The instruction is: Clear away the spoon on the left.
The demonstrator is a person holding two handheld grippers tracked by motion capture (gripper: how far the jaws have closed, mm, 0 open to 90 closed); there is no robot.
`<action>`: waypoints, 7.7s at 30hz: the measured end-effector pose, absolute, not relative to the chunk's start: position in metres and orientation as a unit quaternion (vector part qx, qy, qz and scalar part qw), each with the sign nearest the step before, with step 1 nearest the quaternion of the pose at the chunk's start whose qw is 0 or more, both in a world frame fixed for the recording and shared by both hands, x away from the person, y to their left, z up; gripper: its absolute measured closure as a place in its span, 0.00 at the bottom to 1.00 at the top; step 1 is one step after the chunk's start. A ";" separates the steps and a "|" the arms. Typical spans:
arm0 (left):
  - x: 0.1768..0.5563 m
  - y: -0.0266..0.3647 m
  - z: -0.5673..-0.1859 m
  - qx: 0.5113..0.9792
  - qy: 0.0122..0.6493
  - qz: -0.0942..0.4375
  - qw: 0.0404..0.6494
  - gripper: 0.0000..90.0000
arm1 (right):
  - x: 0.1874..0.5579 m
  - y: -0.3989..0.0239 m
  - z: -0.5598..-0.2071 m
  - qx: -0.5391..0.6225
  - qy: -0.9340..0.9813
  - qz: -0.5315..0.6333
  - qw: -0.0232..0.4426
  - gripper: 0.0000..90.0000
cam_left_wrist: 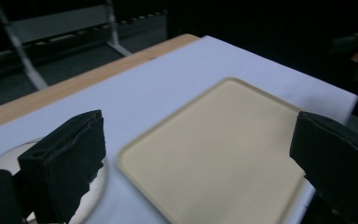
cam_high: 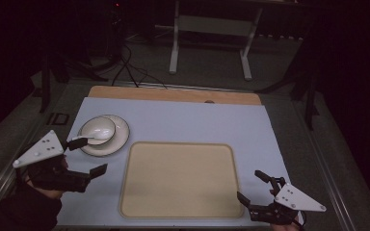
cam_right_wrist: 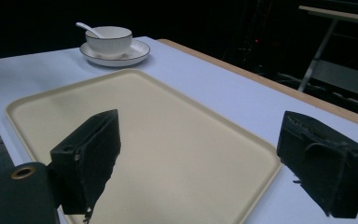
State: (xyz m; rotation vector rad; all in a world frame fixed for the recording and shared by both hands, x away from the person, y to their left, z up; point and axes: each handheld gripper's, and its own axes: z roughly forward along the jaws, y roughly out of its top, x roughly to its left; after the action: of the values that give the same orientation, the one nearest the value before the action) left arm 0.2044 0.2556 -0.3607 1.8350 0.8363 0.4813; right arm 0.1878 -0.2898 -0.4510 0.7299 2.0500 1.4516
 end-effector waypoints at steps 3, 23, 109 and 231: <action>0.213 0.265 -0.358 0.755 0.365 0.208 0.503 0.06 | 0.188 -0.290 -0.451 0.270 0.757 0.535 0.260 0.15; 0.268 0.332 -0.391 0.684 0.503 0.147 0.507 0.06 | 0.188 -0.288 -0.452 0.265 0.762 0.532 0.256 0.15; 0.342 0.381 -0.495 0.576 0.677 -0.088 0.449 0.90 | 0.188 -0.285 -0.454 0.263 0.774 0.517 0.253 0.16; 0.206 0.196 -0.412 0.649 0.560 0.061 0.512 0.95 | 0.187 -0.292 -0.453 0.280 0.754 0.536 0.256 0.16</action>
State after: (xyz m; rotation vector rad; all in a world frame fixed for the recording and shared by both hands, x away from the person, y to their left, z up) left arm 0.2059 0.1961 -0.4124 1.5605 1.3483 0.1465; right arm 0.1871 -0.2916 -0.4530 0.7588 2.0457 1.4556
